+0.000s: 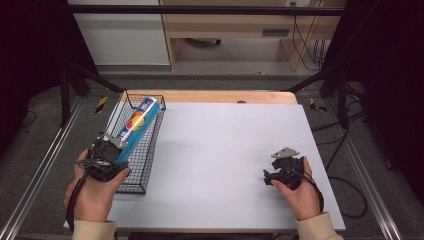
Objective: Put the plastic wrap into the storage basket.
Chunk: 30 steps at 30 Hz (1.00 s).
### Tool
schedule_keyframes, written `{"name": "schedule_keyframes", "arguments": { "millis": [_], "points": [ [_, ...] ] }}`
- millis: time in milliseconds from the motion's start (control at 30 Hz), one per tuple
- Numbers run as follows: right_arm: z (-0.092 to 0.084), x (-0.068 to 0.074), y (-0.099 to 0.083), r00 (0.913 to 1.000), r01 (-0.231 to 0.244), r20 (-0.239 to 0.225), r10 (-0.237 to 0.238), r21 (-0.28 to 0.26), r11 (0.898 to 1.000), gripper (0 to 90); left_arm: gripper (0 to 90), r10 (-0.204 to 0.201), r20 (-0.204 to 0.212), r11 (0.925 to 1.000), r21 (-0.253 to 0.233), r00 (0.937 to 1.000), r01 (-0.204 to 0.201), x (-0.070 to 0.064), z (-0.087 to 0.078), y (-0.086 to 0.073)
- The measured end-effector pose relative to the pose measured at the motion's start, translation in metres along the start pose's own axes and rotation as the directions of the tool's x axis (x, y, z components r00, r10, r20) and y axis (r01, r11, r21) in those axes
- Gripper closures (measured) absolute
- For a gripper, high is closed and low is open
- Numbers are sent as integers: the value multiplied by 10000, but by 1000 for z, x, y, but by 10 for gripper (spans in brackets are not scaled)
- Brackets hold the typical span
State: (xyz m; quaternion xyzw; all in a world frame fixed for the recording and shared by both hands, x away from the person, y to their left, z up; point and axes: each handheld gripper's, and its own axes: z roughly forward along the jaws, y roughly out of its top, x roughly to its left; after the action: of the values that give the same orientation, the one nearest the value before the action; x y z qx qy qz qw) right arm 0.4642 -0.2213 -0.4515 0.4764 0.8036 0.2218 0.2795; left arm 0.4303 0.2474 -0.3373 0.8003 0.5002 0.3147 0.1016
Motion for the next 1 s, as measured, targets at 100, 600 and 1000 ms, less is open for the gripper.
{"name": "schedule_keyframes", "arguments": {
  "millis": [100,600,1000],
  "points": [
    [0,0,0,10000,47,-25,-47,1,10000,89,317,60,-85,9996,274,9999,-58,0,3,-1],
    [1,1,-2,10000,8,-45,-8,61,10000,92,317,-109,-129,9956,930,9999,121,-2,19,0],
    [2,1,-1,10000,40,-72,-39,88,10000,98,317,-149,16,9911,1321,9999,146,-2,30,-3]
  ]
}}
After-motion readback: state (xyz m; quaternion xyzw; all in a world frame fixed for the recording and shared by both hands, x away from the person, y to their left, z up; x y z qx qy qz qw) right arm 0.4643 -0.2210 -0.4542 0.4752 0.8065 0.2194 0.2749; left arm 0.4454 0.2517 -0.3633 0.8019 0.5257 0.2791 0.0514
